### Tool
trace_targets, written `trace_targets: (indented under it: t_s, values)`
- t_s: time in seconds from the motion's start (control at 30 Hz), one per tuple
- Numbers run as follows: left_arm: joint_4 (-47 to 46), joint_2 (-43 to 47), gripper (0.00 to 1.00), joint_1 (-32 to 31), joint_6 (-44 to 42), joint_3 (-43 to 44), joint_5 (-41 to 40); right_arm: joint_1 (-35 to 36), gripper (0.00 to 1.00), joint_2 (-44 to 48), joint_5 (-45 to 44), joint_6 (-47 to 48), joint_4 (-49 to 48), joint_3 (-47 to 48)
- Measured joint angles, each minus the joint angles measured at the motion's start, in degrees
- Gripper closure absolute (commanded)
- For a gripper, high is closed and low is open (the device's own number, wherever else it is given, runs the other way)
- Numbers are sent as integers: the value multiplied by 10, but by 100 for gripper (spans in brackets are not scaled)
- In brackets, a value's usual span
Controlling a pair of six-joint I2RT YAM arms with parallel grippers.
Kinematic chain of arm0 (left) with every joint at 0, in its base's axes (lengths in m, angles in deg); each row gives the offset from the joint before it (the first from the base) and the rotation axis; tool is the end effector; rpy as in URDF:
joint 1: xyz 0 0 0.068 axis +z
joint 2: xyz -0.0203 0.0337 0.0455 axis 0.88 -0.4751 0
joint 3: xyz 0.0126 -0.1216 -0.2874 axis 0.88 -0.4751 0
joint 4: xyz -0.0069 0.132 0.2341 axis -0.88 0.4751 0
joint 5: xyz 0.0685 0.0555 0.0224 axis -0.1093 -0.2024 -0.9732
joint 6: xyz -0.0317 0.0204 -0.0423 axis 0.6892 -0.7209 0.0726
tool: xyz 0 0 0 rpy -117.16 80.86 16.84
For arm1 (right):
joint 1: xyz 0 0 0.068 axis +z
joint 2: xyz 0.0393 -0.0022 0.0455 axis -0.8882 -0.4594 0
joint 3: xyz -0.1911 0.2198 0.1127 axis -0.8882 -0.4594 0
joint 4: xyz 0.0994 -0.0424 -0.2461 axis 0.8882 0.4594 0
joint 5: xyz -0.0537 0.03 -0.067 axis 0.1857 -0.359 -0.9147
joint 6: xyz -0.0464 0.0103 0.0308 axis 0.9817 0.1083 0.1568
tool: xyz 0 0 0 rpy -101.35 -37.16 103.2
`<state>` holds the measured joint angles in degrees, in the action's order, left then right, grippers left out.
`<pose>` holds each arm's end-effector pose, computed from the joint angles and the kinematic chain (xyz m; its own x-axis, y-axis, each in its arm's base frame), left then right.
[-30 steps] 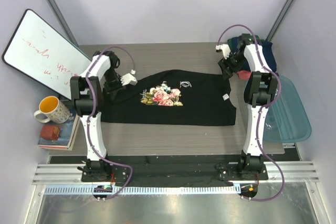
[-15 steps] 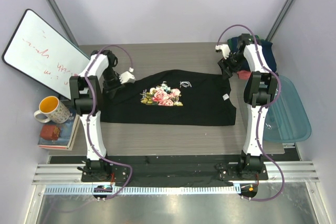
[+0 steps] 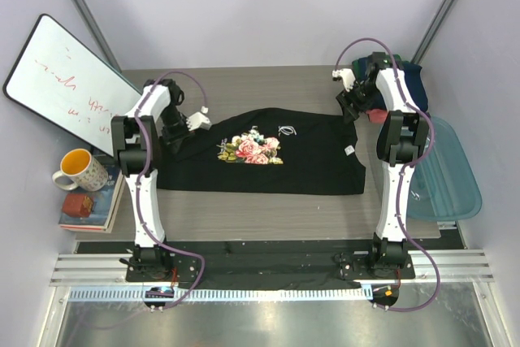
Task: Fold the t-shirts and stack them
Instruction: Grap the side of the flattened tshirt furthest away from the robot with both arms
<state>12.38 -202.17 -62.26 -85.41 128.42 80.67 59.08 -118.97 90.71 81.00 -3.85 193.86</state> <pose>0.4597 -0.0114 0.1870 -0.4363 0.8970 -0.0701 0.8848 0.4136 -0.2148 0.5390 -0.0177 0.2152 -0.5918 -0.6756 -0.4397 -0.7743 0.6280 0.0771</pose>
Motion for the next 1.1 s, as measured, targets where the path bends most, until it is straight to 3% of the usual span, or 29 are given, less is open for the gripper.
trace_targets:
  t_s: [0.07,0.47,0.67,1.1]
  values:
    - [1,0,100,-1,1,2,0,1,34,0,0,0,0,0]
    - [2,-1,100,-2,8,50,2,1,34,0,0,0,0,0]
    - [0,5,100,-8,12,93,0,1,26,0,1,-2,0,0]
    - [-2,61,100,-28,12,94,-44,-35,25,-12,91,-93,-24,40]
